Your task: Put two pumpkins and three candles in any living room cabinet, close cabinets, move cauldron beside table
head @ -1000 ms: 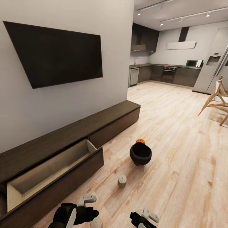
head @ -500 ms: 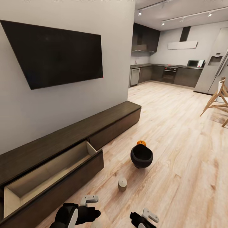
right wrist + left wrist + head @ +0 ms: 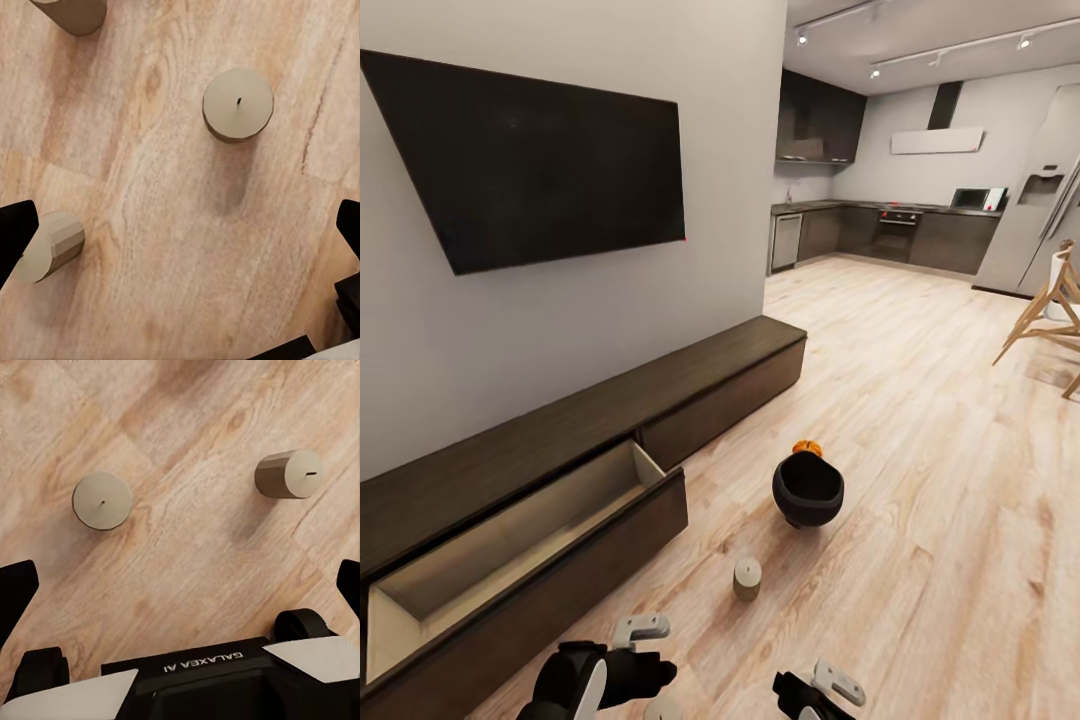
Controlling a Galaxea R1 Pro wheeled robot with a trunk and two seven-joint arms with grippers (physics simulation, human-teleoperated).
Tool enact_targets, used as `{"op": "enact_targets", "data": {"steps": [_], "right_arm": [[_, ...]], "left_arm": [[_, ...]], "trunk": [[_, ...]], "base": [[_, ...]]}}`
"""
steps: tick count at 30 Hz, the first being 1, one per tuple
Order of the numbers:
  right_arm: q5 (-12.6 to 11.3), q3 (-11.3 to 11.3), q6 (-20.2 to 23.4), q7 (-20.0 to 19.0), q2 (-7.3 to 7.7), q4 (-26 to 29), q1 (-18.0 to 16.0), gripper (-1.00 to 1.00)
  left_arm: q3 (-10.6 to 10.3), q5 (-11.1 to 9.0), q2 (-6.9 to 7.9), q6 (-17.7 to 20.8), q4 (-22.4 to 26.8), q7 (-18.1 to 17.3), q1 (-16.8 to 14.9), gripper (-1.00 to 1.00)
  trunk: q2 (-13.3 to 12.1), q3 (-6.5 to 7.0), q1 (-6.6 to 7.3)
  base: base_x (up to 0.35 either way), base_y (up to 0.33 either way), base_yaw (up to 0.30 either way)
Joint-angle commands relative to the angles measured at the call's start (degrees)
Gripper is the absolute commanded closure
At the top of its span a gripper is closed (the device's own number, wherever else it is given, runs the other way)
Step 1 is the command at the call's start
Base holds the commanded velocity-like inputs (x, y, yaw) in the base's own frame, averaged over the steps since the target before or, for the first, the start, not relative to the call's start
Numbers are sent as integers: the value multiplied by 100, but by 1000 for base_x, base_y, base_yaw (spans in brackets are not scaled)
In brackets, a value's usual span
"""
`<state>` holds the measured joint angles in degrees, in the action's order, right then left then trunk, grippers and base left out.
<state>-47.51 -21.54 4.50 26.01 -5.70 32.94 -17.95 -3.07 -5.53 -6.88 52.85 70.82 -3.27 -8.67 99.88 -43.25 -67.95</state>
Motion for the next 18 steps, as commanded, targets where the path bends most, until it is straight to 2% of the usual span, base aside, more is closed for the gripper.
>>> {"op": "enact_targets", "data": {"steps": [1, 11, 14, 16, 18], "right_arm": [[-19, -26, 24, 44, 9, 8, -5, -100], [-28, -10, 9, 45, 1, 6, -1, -100], [-16, -12, 58, 147, -40, 43, -2, -100], [-19, -10, 102, 402, -60, 52, -32, -100], [-21, -9, 276, 920, -72, 58, -190, -100]], "left_arm": [[3, -44, -1, -18, 4, 19, -3, -100], [16, -34, 2, -189, -221, 20, -3, -100], [16, -27, 8, -497, -297, 27, -3, -100], [17, -27, 10, -579, -323, 28, -3, -100], [18, -22, 18, -616, -335, 28, -3, -100]], "trunk": [[44, -24, -22], [445, -203, -242], [566, -257, -308], [646, -293, -352], [726, -329, -395]], "base": [[0, 0, 0], [0, 0, 0], [0, 0, 0], [0, 0, 0], [0, 0, 0]]}}
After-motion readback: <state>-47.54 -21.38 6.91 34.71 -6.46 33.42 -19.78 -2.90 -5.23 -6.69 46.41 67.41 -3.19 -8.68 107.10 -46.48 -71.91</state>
